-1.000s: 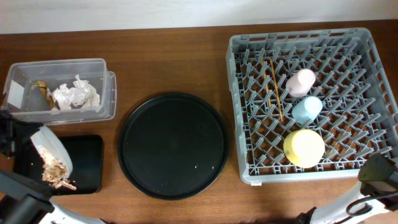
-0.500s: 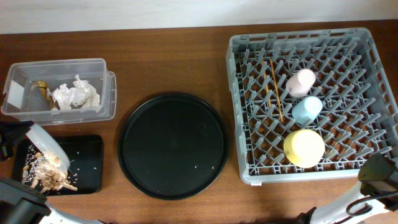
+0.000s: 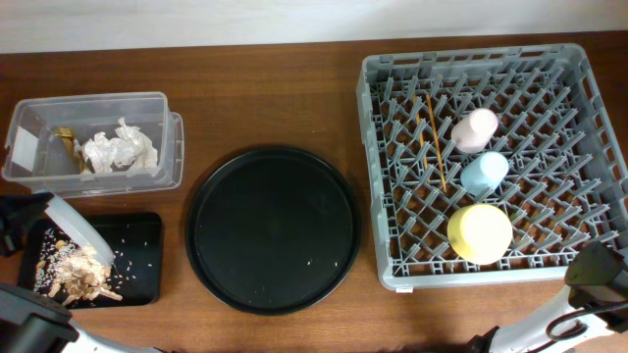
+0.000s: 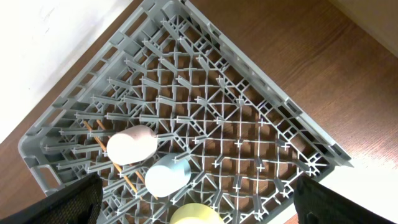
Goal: Sort waste into correct bins and load items into the dishwasher rack
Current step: 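Tip the plate over the small black tray to dump food scraps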
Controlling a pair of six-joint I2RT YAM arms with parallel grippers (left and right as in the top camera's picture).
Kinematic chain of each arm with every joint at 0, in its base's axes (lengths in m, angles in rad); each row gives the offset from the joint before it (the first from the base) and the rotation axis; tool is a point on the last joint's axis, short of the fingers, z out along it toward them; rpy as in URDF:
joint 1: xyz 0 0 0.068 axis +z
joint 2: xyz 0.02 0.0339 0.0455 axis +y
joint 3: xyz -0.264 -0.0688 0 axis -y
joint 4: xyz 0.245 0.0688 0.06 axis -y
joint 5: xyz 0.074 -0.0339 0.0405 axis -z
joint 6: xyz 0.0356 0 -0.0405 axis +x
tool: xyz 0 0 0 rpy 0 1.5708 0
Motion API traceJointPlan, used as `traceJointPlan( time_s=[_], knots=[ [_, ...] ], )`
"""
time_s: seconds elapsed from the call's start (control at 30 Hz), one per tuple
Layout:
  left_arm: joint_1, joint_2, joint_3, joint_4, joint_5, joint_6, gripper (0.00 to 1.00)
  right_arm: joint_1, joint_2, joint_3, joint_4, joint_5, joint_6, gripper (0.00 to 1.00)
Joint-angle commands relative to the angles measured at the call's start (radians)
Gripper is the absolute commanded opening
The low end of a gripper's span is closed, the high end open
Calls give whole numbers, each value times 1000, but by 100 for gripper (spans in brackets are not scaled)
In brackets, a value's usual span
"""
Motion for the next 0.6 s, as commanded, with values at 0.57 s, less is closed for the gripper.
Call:
traceJointPlan(
  time_s=[0.57],
  knots=[
    [6, -57, -156, 29, 62, 15, 1, -6, 2, 0, -6, -2, 8, 99]
  ],
)
